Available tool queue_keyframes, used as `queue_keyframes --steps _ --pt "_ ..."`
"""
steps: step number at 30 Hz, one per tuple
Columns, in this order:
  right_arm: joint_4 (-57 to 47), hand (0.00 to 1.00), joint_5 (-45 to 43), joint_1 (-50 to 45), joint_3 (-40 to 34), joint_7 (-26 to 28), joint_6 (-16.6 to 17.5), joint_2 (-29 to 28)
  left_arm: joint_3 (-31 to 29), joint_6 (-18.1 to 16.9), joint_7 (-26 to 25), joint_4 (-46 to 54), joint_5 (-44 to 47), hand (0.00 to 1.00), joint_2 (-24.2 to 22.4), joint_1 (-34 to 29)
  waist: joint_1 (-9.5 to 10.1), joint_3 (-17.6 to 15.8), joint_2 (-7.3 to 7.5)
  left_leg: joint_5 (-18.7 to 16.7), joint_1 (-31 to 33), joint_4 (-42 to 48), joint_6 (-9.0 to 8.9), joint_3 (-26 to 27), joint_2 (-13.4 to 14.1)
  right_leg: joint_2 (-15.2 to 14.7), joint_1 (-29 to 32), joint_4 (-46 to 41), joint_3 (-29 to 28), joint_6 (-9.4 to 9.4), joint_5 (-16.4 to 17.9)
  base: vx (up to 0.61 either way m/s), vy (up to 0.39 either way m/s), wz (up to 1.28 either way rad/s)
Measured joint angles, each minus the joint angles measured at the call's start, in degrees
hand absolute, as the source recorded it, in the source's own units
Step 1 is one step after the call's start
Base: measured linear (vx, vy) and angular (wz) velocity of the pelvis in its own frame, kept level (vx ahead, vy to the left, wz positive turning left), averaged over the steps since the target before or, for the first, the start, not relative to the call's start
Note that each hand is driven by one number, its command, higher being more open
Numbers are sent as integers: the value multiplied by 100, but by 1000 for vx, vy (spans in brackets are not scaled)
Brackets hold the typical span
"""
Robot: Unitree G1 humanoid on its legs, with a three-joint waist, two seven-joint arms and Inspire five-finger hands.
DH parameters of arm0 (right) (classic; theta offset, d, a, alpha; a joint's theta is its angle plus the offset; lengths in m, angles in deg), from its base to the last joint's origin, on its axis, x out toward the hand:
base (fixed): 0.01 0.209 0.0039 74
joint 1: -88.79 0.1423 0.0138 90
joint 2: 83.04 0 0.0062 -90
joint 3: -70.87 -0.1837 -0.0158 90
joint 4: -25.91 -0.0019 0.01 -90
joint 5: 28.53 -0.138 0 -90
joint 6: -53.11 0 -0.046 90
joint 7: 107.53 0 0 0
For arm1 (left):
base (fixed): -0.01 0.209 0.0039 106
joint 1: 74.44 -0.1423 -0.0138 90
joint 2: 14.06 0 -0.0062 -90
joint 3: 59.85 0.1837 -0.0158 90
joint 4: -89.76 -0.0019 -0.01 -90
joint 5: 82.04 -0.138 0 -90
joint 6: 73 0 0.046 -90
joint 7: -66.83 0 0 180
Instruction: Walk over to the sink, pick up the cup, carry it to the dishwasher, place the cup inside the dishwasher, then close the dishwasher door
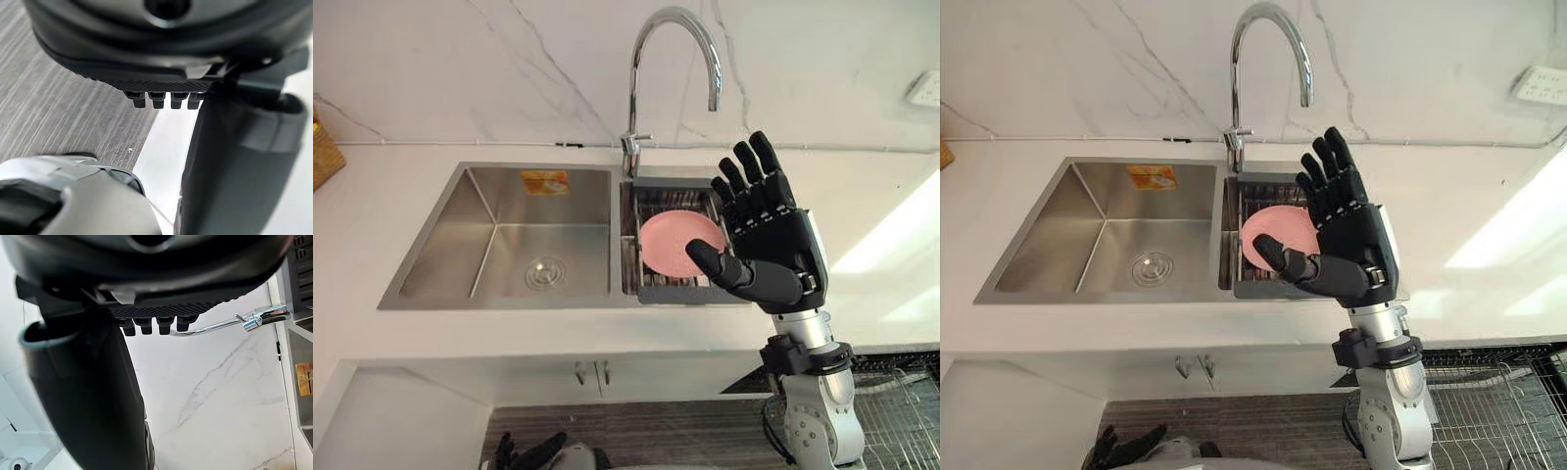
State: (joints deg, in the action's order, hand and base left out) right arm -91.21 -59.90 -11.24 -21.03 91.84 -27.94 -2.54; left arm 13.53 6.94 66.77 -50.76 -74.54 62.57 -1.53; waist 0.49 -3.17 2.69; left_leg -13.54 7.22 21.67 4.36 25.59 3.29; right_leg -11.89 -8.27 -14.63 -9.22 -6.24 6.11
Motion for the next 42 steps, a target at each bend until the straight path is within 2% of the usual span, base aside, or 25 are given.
queue_keyframes --steps 1,2,3,4,5,6,7,8,9,10,11,13,14,22,27,30,31,32,39,42 --pt "2 100 5 53 13 0 0 0 73 1 -11 -26 -61 100 41 17 -2 -1 -1 0 -100 -141 -2 104 -14 -12 291 -478 43 -255 -15 85 101 -64" --pt "34 100 4 154 61 7 8 1 210 12 -56 -77 -73 100 101 23 -13 -2 -9 2 -241 -315 -6 317 -3 -102 812 -1320 257 -736 -115 67 100 -71" --pt "103 100 4 228 112 21 23 2 245 29 -81 -108 -72 100 122 25 -35 -3 -12 5 -325 -385 -9 437 4 -172 1064 -1723 433 -731 -130 53 93 -93" --pt "321 100 2 401 228 32 36 2 308 109 -138 -146 -70 100 155 30 -88 -11 -24 11 -540 -490 -29 665 31 -334 1468 -2241 977 -508 -65 70 80 -93" --pt "563 100 1 527 342 44 50 -12 414 176 -185 -167 -71 100 217 25 -142 -28 -49 18 -728 -527 -47 789 79 -427 1701 -2276 1573 -186 117 76 55 -83" --pt "664 100 1 544 375 52 74 -26 468 203 -204 -169 -71 100 257 50 -166 -23 -43 19 -767 -503 -56 779 104 -430 1780 -2140 1831 -80 147 76 -13 -56" --pt "796 100 1 542 417 58 118 -61 516 219 -205 -168 -72 100 346 125 -202 16 54 2 -772 -375 -114 660 97 -352 1891 -1519 2299 241 -201 87 -88 -42" --pt "921 100 1 538 432 56 196 -16 569 308 -229 -226 -74 100 405 248 -211 98 78 -28 -782 -308 -198 333 89 -302 1772 -1100 2573 343 -226 105 -116 -48" --pt "973 100 1 552 437 54 226 17 565 368 -244 -279 -72 100 383 255 -197 119 25 -24 -785 -337 -228 197 127 -204 1669 -831 2597 386 -259 108 -145 -62" --pt "1003 100 -2 556 414 34 325 67 606 375 -228 -287 -92 100 335 250 -175 110 -36 -59 -787 -417 -294 102 179 -66 1477 -305 2702 361 -376 44 -130 -66" --pt "1051 100 -8 557 354 9 376 71 607 415 -217 -285 -93 100 348 287 -170 98 -24 -58 -785 -503 -301 160 201 44 1375 98 2762 270 -507 11 -96 -57" --pt "1139 100 -15 554 204 -58 376 81 602 544 -227 -286 -93 100 360 350 -206 87 -34 -36 -807 -551 -335 164 237 196 1185 575 2761 235 -758 -29 -45 -24" --pt "1060 100 -64 841 -16 -179 443 190 592 600 -230 16 -309 100 325 369 -172 -194 -1 88 -828 -760 -273 187 50 256 835 1565 2801 128 -1295 -20 -26 -6" --pt "1081 100 -182 841 -44 -136 382 207 528 546 -263 -11 -293 100 295 334 -114 -199 -1 97 -827 -746 -263 158 55 265 748 1675 2775 101 -1314 -1 -1 2" --pt "1235 100 -337 843 -253 76 -101 383 165 386 -474 -253 -71 100 204 238 18 -210 6 115 -857 -738 -292 137 83 288 624 1879 2790 77 -1360 -25 -21 2" --pt "1305 100 340 864 -286 91 -340 894 -122 379 -589 -487 60 100 156 165 26 -225 32 129 -866 -750 -316 102 110 313 588 1916 2825 75 -1354 -40 -37 4" --pt "1306 100 862 943 -288 96 -382 1217 -235 416 -632 -549 119 100 139 126 20 -238 53 133 -892 -756 -325 102 108 320 556 1946 2824 75 -1354 -39 -33 -1" --pt "1305 100 1316 1038 -289 131 -386 1575 -343 472 -645 -606 203 100 145 111 21 -252 79 141 -927 -778 -336 99 105 323 532 1947 2823 77 -1352 -43 -29 -1" --pt "1309 100 3099 2203 -154 661 -456 3100 -675 881 -677 -603 -9 100 304 117 23 -188 247 182 -971 -854 -331 82 61 303 507 1968 2833 77 -1354 -29 -8 0" --pt "1350 100 3663 2787 182 906 -413 3498 -711 1000 -705 -608 -76 100 354 114 30 -129 316 201 -974 -873 -327 59 49 305 507 1966 2856 77 -1355 5 -8 3"
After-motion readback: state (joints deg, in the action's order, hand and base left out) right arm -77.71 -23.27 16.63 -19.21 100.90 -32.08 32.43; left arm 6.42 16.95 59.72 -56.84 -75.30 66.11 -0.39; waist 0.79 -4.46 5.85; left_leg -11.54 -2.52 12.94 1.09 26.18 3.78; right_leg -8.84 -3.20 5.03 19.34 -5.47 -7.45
